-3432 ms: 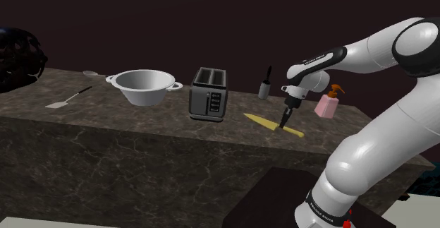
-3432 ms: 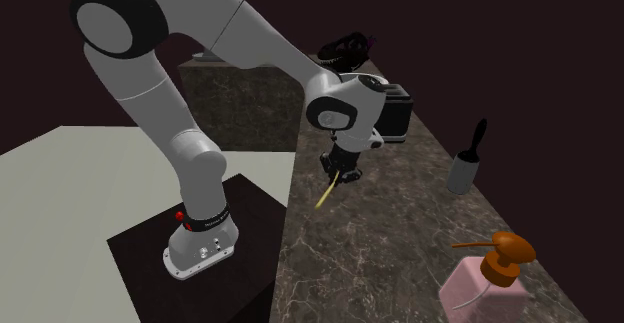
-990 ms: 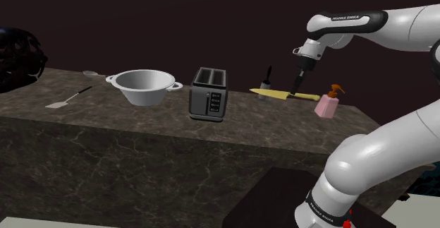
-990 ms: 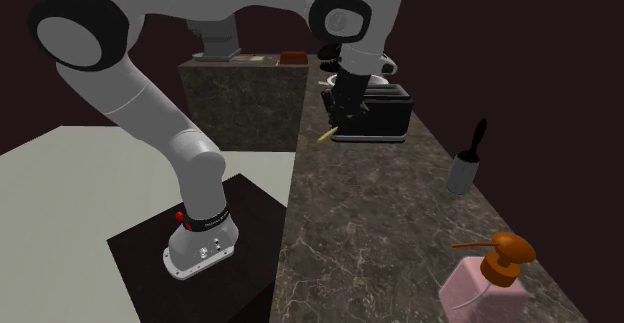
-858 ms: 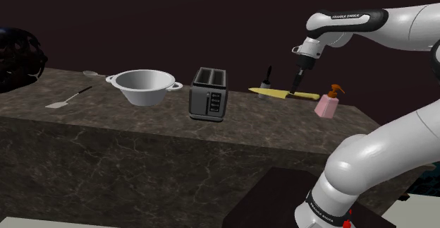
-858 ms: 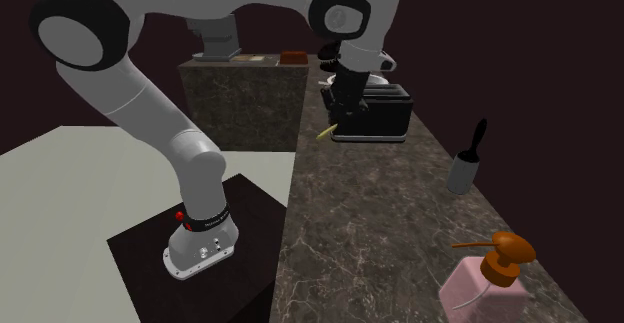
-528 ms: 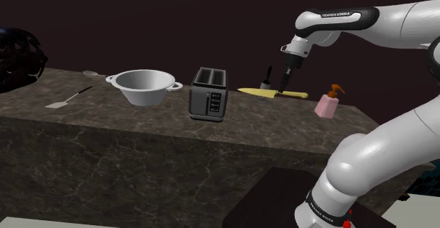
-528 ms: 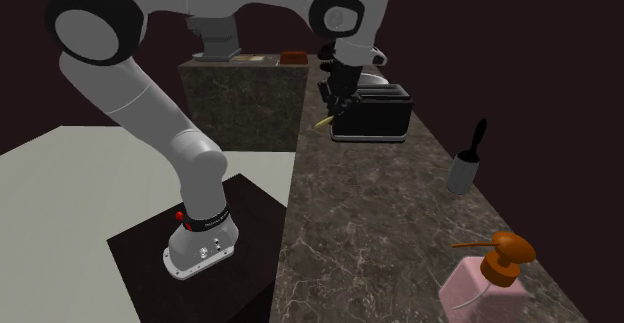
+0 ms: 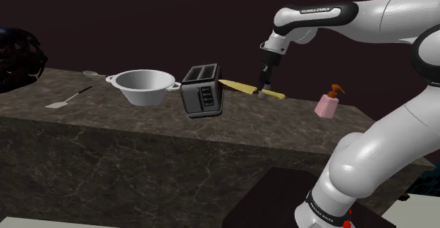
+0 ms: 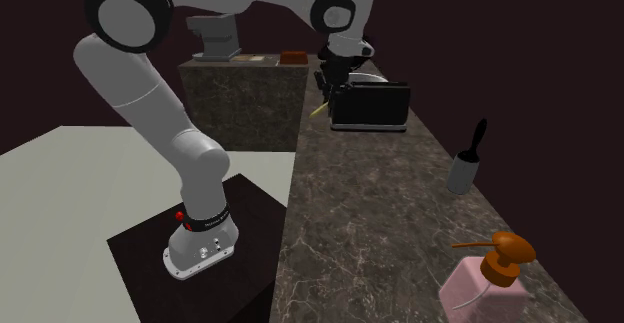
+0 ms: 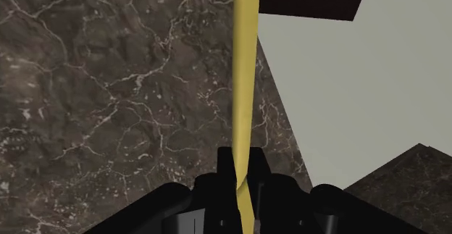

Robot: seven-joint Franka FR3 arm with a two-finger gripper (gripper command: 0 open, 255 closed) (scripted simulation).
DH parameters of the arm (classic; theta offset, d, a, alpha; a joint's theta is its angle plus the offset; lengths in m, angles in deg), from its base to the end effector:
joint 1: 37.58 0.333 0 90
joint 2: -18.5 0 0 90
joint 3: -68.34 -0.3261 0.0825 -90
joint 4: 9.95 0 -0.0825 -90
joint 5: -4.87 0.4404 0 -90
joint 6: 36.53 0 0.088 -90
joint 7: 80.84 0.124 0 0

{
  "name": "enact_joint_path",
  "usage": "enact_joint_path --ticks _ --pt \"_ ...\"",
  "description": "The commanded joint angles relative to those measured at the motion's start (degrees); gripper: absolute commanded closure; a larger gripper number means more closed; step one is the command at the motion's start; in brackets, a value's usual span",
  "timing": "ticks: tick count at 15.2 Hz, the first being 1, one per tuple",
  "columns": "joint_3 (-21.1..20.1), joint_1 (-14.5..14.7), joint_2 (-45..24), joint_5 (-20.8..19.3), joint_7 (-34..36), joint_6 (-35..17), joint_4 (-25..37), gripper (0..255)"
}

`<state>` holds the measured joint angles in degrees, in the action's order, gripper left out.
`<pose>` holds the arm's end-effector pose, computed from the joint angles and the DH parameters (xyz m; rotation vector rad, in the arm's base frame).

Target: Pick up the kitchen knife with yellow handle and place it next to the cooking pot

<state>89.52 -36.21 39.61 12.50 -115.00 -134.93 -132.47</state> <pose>0.4648 -0.1662 0.5222 -2.8494 -0.3633 -0.0679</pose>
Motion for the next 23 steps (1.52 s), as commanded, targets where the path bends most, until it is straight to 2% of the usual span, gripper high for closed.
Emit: enact_joint_path --ticks 1,7,13,18,23 --pt "-1.45 1.35 -2.20 1.45 2.04 -1.15 1.38 255" --pt "-5.17 4.82 -8.93 4.84 7.49 -3.27 7.01 255" --pt "-8.27 7.87 -17.05 7.49 12.60 -4.31 15.17 255" --pt "-10.44 10.02 -24.85 9.10 16.76 -4.08 24.14 255" --pt "-12.22 11.84 -33.81 10.19 20.98 -2.53 35.64 255"
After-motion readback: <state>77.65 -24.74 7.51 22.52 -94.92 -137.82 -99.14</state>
